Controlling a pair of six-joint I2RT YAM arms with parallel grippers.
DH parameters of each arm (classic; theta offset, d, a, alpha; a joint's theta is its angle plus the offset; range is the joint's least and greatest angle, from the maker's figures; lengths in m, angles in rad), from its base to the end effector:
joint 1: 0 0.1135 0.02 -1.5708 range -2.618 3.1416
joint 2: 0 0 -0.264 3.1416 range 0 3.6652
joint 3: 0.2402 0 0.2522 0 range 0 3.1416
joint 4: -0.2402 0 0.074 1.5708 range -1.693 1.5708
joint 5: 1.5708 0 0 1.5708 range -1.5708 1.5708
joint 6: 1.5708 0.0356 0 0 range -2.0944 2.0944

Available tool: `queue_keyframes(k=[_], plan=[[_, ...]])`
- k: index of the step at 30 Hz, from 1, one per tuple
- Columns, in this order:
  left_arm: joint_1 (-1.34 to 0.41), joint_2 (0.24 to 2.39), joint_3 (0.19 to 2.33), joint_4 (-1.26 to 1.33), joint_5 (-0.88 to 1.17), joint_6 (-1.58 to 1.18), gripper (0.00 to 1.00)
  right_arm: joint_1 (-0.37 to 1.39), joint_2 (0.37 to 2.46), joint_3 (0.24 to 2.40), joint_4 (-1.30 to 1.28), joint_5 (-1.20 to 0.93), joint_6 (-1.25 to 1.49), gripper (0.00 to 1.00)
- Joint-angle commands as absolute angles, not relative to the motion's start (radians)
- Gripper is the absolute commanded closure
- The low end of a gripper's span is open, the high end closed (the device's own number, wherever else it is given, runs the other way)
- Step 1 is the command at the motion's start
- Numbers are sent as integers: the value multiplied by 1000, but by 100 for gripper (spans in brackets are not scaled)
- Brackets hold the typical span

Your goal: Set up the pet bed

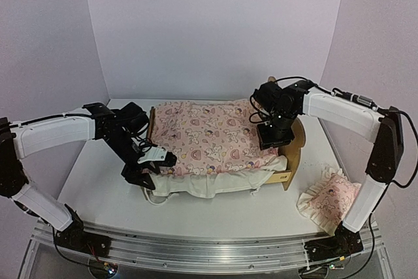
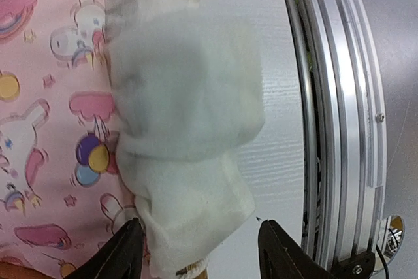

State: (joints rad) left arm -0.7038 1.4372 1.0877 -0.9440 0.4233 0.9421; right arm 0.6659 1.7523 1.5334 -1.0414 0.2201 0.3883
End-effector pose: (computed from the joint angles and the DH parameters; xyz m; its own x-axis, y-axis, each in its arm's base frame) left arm 0.1923 -0.1824 0.2452 0.1153 0.8694 -0.4805 0.9905 -0.1374 -0.0109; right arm 0.2824 0.2120 0.2750 -0.9014 -0.2383 -0.3615 -0.2259 0.9711 -0.0767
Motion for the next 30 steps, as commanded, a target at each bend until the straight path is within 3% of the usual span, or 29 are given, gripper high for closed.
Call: queue_keyframes(k=[1,6,14,17,22,26,30], plan=[[-772,1421,1185,-950,489,844,36,752,1726,1652,-1052,181,325,54],[-793,1457,1118,-881,413,823,32,894,1664,1620,-943,179,240,54],[-795,1564,1105,-783,299,800,34,974,1483,1227,-428,19,303,55],[-798,1580,1090,-768,276,806,41,995,1457,1107,-253,-46,318,56],[-799,1582,1073,-754,260,803,68,1074,1469,948,-30,-84,237,56],[-799,1603,1095,-751,248,791,86,1144,1540,806,340,-36,174,60],[-799,1630,1138,-722,198,799,95,1176,1700,833,532,52,166,61]])
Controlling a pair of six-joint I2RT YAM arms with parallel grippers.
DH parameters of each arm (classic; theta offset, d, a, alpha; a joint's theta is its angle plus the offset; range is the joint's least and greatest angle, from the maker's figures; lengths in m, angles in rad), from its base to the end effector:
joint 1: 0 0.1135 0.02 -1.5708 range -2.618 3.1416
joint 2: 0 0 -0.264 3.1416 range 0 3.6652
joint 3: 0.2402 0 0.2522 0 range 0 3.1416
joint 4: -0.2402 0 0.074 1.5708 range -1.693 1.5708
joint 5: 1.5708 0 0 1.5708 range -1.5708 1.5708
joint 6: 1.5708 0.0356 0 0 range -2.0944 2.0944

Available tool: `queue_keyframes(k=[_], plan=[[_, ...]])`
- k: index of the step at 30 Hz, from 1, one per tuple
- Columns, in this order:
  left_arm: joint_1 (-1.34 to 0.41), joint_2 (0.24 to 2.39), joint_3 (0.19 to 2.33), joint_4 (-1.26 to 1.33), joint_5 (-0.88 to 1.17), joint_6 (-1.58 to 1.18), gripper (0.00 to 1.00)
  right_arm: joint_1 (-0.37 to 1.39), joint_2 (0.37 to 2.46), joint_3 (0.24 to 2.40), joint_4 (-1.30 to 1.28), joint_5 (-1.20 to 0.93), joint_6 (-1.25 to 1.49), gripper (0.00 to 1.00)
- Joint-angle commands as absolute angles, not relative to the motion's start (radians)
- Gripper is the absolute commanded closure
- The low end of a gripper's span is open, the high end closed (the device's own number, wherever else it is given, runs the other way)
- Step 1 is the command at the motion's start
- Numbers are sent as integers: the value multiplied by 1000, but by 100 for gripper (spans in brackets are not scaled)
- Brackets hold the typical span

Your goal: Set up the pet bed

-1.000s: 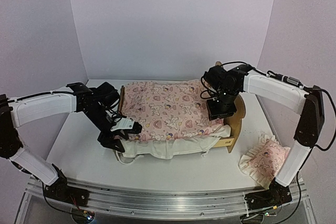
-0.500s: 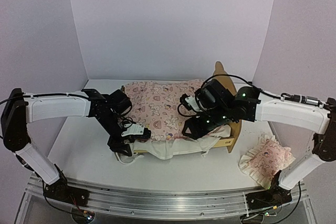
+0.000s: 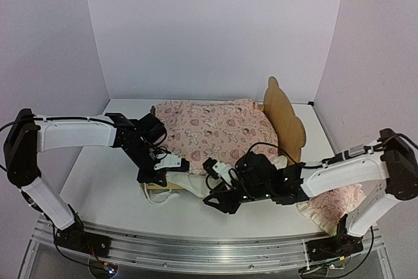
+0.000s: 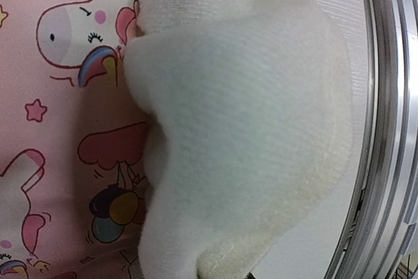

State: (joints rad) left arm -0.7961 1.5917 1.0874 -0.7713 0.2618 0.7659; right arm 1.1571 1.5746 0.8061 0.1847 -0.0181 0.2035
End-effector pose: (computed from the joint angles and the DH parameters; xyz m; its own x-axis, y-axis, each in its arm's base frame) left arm 0.2036 -0.2212 0.2079 0.0327 0.9239 -0.3813 0.9994 -0.0258 0.0232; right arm 0.1322 0.3027 0.1900 -0.4033 -0.4158 -0.8151 -0.8578 0.4821 0.1784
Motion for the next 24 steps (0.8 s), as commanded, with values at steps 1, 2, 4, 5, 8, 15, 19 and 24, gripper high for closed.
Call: queue_keyframes(k=[1,2,4,5,8,15,19,24], plan=[[-797,1637,1153,-707,177,806,96,1177,1740,853,573,48,177,61],[-792,1647,1170,-692,158,814,98,1177,1784,875,622,39,184,61],[-776,1673,1205,-674,140,826,99,1177,1869,915,706,25,190,62],[-766,1688,1221,-669,138,831,99,1177,1910,933,744,27,192,63],[-740,1734,1261,-656,144,837,99,1176,2026,987,836,97,198,65],[-681,1792,1303,-625,167,841,98,1174,2235,1149,866,247,302,66],[-672,1771,1321,-678,237,815,87,1173,2305,1206,864,275,377,66],[-665,1753,1382,-751,307,741,68,1188,2332,1232,864,286,500,66]])
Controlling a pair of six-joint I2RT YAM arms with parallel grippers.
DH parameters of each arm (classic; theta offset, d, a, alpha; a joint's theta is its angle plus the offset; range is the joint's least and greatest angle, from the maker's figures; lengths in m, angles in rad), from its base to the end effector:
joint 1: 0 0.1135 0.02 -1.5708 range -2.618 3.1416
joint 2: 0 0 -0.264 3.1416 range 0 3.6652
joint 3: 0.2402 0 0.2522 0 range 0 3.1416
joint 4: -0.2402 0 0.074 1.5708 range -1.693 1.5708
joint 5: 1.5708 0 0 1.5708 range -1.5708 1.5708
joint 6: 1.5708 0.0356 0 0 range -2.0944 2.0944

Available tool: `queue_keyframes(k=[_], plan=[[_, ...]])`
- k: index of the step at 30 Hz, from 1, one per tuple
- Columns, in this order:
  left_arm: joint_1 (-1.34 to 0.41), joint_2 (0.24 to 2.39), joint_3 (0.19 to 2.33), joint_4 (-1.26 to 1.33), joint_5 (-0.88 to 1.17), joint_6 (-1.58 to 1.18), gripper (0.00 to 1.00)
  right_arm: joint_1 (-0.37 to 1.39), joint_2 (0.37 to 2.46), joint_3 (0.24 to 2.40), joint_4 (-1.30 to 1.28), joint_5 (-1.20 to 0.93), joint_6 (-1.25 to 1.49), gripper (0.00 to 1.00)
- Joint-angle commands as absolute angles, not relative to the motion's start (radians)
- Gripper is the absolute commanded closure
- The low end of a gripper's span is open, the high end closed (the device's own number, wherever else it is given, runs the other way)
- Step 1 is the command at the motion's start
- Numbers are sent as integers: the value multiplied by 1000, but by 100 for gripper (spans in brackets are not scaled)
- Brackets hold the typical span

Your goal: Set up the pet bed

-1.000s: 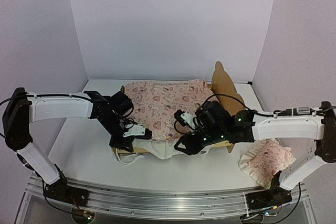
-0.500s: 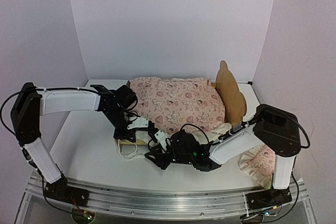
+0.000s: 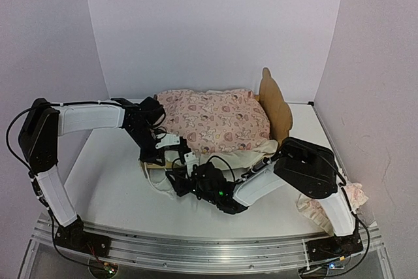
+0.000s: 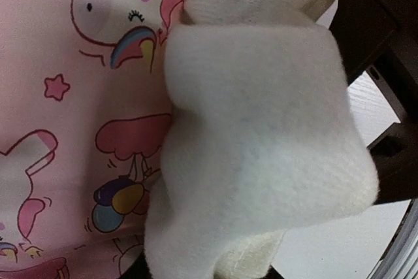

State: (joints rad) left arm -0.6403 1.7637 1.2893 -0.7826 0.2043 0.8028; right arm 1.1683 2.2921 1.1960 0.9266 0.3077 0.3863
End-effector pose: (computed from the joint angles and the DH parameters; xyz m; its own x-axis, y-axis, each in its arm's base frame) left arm 0.2760 -0.2146 0.2105 -0.0729 0.9327 -0.3532 0.9899 0.1107 0.0880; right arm 0.1925 0.4246 0.1031 -0.3475 0.1004 -0.9323 -0.6790 0.6587 0.3240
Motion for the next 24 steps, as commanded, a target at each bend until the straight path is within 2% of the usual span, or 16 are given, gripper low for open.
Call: queue_keyframes(k=[1,4,11,15,19,24], plan=[[-664,1748,1396,-762,317,729,64,1197,2326,1222,864,305,500,65],[-661,1731,1428,-789,341,709,53,1223,2285,1168,864,380,504,65],[-629,1691,1466,-836,368,706,39,1264,2152,1059,843,442,488,63],[-596,1630,1444,-858,406,706,34,1263,2205,1130,821,458,514,60],[-562,1516,1351,-844,459,723,24,1256,2290,1215,806,507,581,58],[-555,1359,1202,-779,452,706,20,1245,2368,1353,647,551,592,59]])
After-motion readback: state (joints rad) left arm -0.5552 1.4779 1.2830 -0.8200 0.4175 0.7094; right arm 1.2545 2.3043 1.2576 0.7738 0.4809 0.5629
